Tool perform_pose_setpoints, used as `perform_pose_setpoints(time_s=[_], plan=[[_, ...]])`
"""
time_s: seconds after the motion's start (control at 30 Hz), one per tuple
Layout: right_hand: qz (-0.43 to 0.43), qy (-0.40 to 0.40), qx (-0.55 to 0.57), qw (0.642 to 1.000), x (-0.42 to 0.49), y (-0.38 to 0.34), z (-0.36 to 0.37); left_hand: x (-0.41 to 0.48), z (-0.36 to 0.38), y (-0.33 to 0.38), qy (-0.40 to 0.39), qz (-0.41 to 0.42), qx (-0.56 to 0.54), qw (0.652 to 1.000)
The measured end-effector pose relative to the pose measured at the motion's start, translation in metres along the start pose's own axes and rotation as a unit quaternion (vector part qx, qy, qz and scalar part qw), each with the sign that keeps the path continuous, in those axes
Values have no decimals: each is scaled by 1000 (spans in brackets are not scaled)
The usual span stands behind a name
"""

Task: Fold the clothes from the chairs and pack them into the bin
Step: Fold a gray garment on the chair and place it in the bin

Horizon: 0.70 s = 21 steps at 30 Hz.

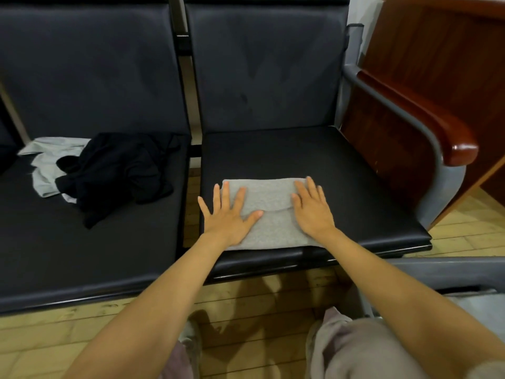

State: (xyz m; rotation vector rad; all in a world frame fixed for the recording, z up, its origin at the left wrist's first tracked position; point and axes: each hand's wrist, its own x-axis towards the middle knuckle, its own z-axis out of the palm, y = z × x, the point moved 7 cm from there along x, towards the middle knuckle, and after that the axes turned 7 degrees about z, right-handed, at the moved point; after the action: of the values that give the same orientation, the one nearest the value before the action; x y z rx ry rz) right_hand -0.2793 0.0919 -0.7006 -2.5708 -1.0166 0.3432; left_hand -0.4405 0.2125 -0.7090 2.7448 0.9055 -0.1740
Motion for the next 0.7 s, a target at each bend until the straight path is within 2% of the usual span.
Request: perform_pose_setpoints(time_s=[0.07, 0.2, 0.3, 0.43, 0.6, 0.7], plan=[[18, 24, -5, 1000, -8, 12, -2, -12, 1, -3, 25, -26, -24, 999], [11, 79, -31, 996, -34, 4, -8, -43, -3, -12, 144, -139, -125, 972], [16, 90, -88, 992, -48, -10, -12, -59, -6, -8, 195, -167, -140, 956], [22, 57, -88, 994, -70, -22, -9, -74, -4, -3, 189, -155, -147, 958], [24, 25, -80, 996, -84, -21, -10, -86, -13, 7, 145, -157, -145, 966], [31, 30, -42, 998, -91, -5, -21, -83, -21, 26, 153, -129, -205, 958]])
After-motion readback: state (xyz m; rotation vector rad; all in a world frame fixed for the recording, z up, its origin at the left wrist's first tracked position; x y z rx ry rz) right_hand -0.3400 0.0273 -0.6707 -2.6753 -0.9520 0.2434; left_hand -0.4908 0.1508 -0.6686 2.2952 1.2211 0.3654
